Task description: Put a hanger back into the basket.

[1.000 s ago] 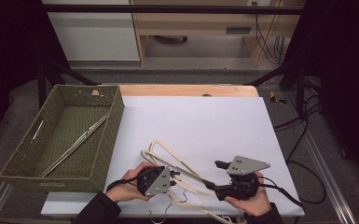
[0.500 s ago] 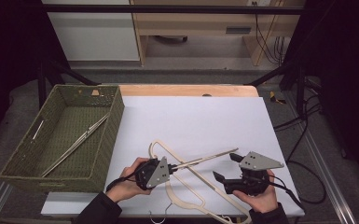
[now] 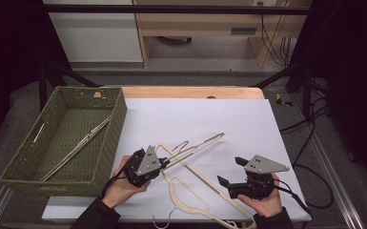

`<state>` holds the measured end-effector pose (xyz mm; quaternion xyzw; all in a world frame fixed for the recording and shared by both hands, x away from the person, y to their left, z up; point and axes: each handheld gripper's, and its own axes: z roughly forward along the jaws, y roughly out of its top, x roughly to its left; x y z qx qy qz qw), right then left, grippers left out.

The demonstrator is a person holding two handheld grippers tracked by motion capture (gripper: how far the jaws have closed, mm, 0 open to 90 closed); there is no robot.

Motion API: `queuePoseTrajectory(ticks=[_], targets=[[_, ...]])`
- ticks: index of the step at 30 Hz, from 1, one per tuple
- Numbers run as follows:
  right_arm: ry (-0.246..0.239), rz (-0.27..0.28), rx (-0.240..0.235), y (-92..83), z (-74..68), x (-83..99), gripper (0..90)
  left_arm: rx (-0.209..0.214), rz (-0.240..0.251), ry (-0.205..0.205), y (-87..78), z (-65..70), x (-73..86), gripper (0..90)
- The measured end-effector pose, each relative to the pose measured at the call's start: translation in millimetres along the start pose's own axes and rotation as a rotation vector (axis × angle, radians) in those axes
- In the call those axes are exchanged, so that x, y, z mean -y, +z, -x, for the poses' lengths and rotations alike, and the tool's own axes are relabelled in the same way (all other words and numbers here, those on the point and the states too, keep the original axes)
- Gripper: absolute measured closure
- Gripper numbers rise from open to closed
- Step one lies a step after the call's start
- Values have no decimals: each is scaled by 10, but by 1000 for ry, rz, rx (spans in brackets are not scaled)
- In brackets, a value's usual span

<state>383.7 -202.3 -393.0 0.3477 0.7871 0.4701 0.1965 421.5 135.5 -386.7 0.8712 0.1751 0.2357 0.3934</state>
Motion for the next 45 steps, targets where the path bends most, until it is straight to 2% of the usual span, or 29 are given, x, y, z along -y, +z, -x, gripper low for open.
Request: queuePoseTrajectory(ticks=[4, 7, 10, 12, 15, 22, 28, 32, 40, 45], targets=[[9, 6, 5, -3, 15, 9, 133, -23, 17, -42, -132, -19, -43, 864], [12, 12, 5, -6, 24, 13, 126, -22, 43, -81, -261, -37, -89, 864], [17, 9, 6, 2, 29, 18, 114, -31, 69, -97, -403, -48, -137, 863], [22, 10, 6, 10, 35, 24, 109, -36, 86, -87, -502, -54, -163, 863], [25, 10, 12, 10, 46, 36, 98, -43, 113, -106, -639, -62, -197, 863], [31, 41, 27, -20, 48, 29, 73, -63, 140, -123, -965, -133, -284, 863], [30, 47, 26, -10, 45, 31, 65, -118, 152, -121, -1242, -304, -390, 864], [33, 55, 22, -9, 44, 32, 64, -133, 161, -122, -1420, -440, -418, 863], [33, 56, 20, 0, 42, 32, 66, -213, 137, -144, -1692, -732, -360, 864], [28, 51, 17, 2, 42, 34, 67, -242, 122, -154, -1841, -944, -318, 864]])
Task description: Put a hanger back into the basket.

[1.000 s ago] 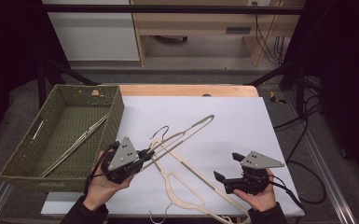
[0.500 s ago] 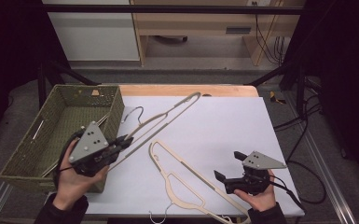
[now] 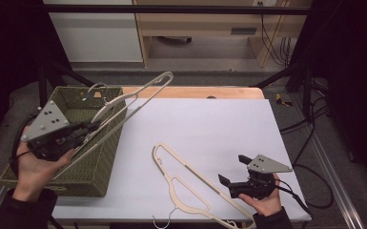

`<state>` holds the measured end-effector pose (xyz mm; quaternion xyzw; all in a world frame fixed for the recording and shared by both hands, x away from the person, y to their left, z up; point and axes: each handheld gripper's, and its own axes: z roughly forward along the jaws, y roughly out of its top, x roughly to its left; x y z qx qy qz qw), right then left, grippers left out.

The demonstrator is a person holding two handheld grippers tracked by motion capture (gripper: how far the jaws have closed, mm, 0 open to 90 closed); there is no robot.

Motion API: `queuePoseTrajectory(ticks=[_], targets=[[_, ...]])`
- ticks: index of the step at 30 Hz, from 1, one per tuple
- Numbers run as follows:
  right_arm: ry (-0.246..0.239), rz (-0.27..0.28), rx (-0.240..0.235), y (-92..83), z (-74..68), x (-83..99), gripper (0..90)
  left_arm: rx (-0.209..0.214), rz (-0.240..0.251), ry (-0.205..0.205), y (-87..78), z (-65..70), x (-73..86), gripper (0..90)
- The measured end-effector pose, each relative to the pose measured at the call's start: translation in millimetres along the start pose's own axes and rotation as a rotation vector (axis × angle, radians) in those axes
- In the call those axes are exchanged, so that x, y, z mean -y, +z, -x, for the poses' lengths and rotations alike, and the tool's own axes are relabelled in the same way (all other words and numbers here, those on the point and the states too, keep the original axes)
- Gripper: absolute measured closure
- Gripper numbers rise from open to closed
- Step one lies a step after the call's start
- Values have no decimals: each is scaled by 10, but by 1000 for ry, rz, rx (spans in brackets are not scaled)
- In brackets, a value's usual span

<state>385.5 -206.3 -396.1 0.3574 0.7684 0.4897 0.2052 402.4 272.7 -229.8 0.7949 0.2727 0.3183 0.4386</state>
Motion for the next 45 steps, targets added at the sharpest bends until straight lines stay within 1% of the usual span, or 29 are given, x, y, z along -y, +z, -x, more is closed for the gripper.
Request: queuePoseTrajectory(ticks=[2, 4, 5, 8, 12, 16, 20, 21, 22, 23, 27, 32, 34, 35, 39, 43, 45], targets=[[4, 3, 1, -2, -2, -1, 68, -20, -3, -22, -43, -115, 5, 864], [3, 4, 2, -4, 0, -2, 67, -31, -5, -35, -76, -204, 16, 864], [3, 3, 1, -4, 0, -2, 67, -41, 1, -46, -91, -250, 27, 864], [0, 0, 2, 0, 0, 0, 67, -55, -3, -62, -130, -394, 71, 864], [7, -2, 4, 6, -5, 1, 67, -80, -25, -81, -150, -583, 159, 864], [0, -4, 3, 1, 1, 0, 66, -108, -43, -102, -159, -759, 283, 864], [5, -1, 7, -1, 3, -4, 66, -127, -54, -89, -159, -914, 433, 864], [5, -1, 7, -1, 3, -4, 66, -131, -60, -93, -160, -940, 474, 864], [5, -1, 7, -1, 2, -3, 66, -136, -64, -82, -160, -975, 513, 864], [4, -2, 5, 0, 3, -2, 66, -141, -76, -91, -165, -992, 555, 864], [4, -8, 4, 11, 1, 2, 65, -144, -101, -85, -163, -1071, 706, 864], [5, -9, 4, 21, -3, 4, 65, -156, -162, -52, -119, -1113, 864, 864], [6, -9, 3, 21, -4, 4, 65, -163, -185, -49, -91, -1124, 921, 864], [7, -8, 2, 21, -4, 4, 66, -169, -191, -51, -71, -1124, 949, 864], [6, -14, -3, 28, -6, 6, 65, -181, -236, -35, -6, -1137, 1053, 864], [5, -15, -2, 30, -5, 7, 65, -186, -262, -33, 69, -1119, 1171, 863], [5, -14, -2, 29, -5, 7, 66, -186, -273, -4, 107, -1087, 1191, 864]])
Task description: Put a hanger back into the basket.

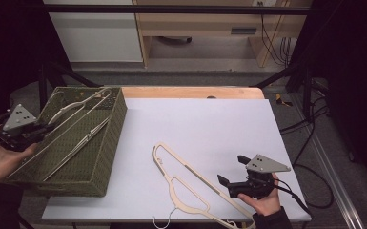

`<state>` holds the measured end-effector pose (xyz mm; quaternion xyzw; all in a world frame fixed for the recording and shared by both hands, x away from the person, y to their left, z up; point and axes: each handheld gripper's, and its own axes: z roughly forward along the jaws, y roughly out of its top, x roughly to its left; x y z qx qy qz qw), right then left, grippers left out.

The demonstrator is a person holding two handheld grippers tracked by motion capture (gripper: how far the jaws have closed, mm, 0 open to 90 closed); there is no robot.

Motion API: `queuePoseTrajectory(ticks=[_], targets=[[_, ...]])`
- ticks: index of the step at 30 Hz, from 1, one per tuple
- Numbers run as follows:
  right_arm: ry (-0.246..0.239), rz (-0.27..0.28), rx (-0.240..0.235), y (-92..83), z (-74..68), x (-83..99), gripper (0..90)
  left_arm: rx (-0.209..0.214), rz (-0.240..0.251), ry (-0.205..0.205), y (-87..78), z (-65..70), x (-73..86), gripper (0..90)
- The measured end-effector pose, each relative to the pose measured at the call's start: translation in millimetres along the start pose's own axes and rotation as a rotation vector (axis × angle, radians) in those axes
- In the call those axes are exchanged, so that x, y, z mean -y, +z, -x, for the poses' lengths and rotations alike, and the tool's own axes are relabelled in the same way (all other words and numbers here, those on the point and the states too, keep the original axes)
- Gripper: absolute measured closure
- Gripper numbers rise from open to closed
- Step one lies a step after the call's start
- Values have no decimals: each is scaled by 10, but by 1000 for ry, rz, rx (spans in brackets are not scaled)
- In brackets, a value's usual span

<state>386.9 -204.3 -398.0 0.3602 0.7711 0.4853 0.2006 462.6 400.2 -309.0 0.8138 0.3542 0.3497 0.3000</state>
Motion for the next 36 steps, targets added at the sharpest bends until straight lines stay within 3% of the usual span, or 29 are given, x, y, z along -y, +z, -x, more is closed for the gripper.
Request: queuePoseTrajectory(ticks=[6, 13, 22, 25, 32, 36], targets=[[-2, -2, -2, 1, -2, 1, 66, 17, -9, 28, 112, 88, -13, 862], [-3, -4, -4, 5, -2, 2, 67, 23, -52, 37, 275, 92, 139, 863], [-4, -8, -4, 18, -7, 7, 69, 38, -61, -4, 535, 191, 428, 863], [-7, -13, -7, 25, -10, 11, 69, 44, -35, -37, 575, 222, 489, 863], [-7, -14, -10, 38, -17, 14, 71, 103, -131, -60, 644, 234, 525, 845], [-7, -17, -9, 42, -18, 16, 71, 137, -142, -59, 657, 255, 503, 825]])
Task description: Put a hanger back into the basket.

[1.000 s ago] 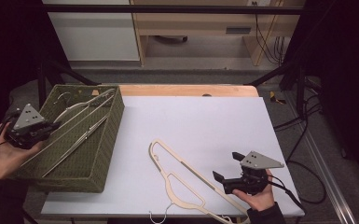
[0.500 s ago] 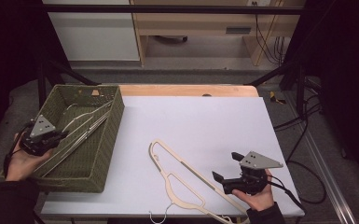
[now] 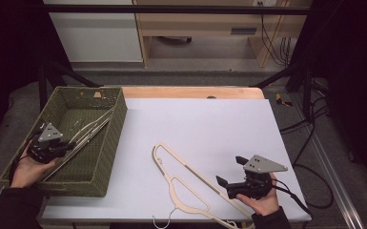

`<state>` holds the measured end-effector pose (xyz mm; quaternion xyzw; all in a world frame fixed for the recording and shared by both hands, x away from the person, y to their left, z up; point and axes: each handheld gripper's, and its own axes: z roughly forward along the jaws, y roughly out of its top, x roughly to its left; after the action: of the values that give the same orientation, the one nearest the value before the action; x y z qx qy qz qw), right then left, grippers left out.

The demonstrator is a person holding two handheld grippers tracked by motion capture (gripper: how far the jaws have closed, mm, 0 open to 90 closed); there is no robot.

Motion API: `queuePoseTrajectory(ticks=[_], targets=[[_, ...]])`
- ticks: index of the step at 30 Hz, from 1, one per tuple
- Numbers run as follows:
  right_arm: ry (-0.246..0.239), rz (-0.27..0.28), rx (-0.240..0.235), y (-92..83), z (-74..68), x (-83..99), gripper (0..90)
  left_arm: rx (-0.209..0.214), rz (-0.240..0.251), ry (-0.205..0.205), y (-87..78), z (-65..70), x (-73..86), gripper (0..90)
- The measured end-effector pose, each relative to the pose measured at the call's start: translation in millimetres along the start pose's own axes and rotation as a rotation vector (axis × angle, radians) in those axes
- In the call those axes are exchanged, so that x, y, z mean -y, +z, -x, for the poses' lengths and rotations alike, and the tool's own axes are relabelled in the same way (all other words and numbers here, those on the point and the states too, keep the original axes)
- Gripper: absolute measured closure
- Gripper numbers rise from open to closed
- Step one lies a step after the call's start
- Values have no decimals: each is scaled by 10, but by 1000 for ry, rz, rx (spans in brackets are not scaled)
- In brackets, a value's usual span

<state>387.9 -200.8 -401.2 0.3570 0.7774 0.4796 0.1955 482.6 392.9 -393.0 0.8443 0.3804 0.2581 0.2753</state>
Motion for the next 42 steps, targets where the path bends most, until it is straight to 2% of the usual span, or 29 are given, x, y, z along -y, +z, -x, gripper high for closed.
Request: queuePoseTrajectory(ticks=[2, 5, 11, 14, 24, 26, 28, 29, 31, 34, 39, 42], targets=[[-2, -2, -2, 3, -2, 1, 71, 12, -14, -8, 11, 7, -9, 793], [0, 0, -5, 1, -5, 0, 71, 8, -33, -13, 5, 1, -30, 721], [1, 3, -3, -2, -6, -2, 72, -7, -10, -34, -68, -7, -64, 589], [1, 4, -6, 2, -8, -1, 72, -6, -4, -23, -122, -9, -87, 530], [-3, 8, -12, 1, -22, -4, 73, -2, 108, -20, -355, 69, -181, 480], [-4, 12, -14, -2, -26, -7, 73, -8, 150, -39, -398, 125, -211, 444], [-8, 14, -14, -2, -32, -12, 73, -11, 179, -35, -449, 183, -246, 427], [-7, 15, -15, -1, -37, -14, 73, -13, 203, -47, -466, 223, -266, 410], [-6, 16, -19, 3, -48, -16, 72, -2, 230, -48, -510, 284, -308, 359], [-5, 22, -27, 9, -60, -19, 73, 8, 287, -80, -548, 403, -365, 306], [0, 28, -45, 31, -71, -17, 73, 27, 358, -89, -589, 649, -450, 214], [-4, 18, -57, 54, -86, -12, 74, 54, 394, -79, -590, 821, -506, 175]])
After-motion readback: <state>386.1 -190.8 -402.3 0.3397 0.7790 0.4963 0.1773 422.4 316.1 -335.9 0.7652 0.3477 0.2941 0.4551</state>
